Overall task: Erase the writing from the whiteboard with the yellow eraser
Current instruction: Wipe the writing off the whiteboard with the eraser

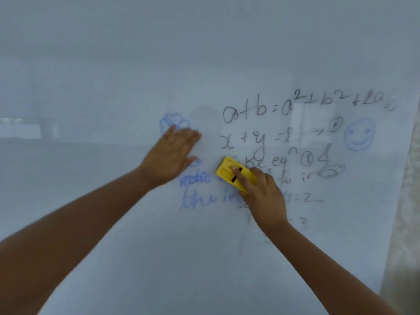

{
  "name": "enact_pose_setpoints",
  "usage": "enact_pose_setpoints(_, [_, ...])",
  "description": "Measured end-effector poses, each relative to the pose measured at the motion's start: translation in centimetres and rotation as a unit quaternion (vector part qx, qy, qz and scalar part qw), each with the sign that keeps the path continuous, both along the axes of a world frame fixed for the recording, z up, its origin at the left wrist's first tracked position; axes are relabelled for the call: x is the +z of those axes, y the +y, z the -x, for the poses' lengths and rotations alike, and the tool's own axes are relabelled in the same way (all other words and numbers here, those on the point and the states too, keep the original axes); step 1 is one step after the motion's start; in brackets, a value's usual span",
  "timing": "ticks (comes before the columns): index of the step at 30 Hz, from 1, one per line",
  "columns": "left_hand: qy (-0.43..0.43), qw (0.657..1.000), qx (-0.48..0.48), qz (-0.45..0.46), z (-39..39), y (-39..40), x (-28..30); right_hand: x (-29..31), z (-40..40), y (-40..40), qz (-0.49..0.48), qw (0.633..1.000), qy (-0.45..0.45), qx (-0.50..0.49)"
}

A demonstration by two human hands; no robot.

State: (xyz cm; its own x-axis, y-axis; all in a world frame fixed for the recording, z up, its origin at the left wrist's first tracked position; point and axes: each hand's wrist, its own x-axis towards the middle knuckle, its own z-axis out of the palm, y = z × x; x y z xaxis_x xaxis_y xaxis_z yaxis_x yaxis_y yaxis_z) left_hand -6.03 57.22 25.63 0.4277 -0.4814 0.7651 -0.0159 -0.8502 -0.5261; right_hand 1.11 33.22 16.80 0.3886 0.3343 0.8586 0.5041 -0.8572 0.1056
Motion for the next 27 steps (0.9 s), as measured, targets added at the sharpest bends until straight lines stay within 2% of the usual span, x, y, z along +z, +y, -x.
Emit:
enact_pose_setpoints(3, [-0.041,0.998,0.003,0.047,0.6,2.3,4.5,1.0,0.4,1.2,-0.11,0.993,0.04,-0.029])
enact_pose_setpoints(6, [-0.029,0.998,0.017,0.059,-0.1,3.6,7.7,1.9,1.2,4.6,-0.154,0.985,0.057,-0.054])
enact_pose_setpoints(9, [-0.023,0.994,0.045,0.096,-1.6,5.1,10.1,1.8,2.7,8.7,-0.114,0.991,0.051,-0.042])
enact_pose_setpoints(12, [-0.03,0.995,0.052,0.08,-2.3,6.9,10.6,0.5,4.3,10.1,-0.057,0.994,0.084,-0.031])
enact_pose_setpoints(16, [-0.047,0.997,0.02,0.06,-2.9,7.6,10.4,-0.3,4.4,8.4,-0.079,0.992,0.088,-0.035])
enact_pose_setpoints(20, [-0.06,0.996,0.005,0.068,-3.8,7.9,10.1,2.3,3.4,10.7,-0.147,0.984,0.062,-0.076])
enact_pose_setpoints(24, [-0.081,0.995,-0.016,0.062,-4.5,8.4,10.0,0.3,5.8,15.7,-0.108,0.989,0.099,-0.014])
enact_pose_setpoints(27, [-0.078,0.995,-0.033,0.058,-4.5,8.4,9.9,-1.9,6.5,14.8,-0.086,0.991,0.1,-0.019])
